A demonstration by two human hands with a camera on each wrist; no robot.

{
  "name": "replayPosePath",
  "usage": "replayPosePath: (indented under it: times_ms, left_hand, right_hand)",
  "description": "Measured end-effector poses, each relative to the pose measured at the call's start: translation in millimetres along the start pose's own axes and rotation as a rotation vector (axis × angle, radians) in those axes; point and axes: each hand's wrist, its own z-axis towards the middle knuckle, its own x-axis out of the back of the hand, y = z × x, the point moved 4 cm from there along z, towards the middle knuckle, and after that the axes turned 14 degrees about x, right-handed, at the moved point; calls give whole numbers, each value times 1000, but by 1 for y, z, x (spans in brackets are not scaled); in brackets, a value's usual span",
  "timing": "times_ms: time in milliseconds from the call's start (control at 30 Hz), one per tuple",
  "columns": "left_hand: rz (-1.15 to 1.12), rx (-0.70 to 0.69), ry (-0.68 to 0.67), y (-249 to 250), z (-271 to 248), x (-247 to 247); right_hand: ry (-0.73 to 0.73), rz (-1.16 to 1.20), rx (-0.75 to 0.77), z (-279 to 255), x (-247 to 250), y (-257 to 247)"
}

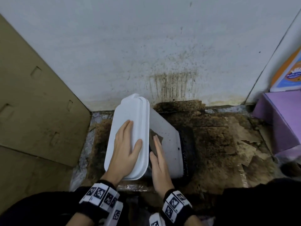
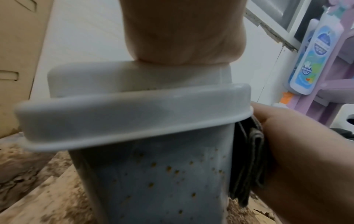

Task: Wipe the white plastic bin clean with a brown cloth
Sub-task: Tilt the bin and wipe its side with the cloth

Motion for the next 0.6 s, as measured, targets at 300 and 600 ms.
replayPosePath:
  times_ms: [300, 600]
  left_hand:
    - [60, -6, -32, -3, 6, -2]
    - [63, 14, -32, -1, 8, 1]
  right_hand:
    - [71, -200, 71, 11, 1, 35]
    - [92, -312, -110, 11, 58, 124]
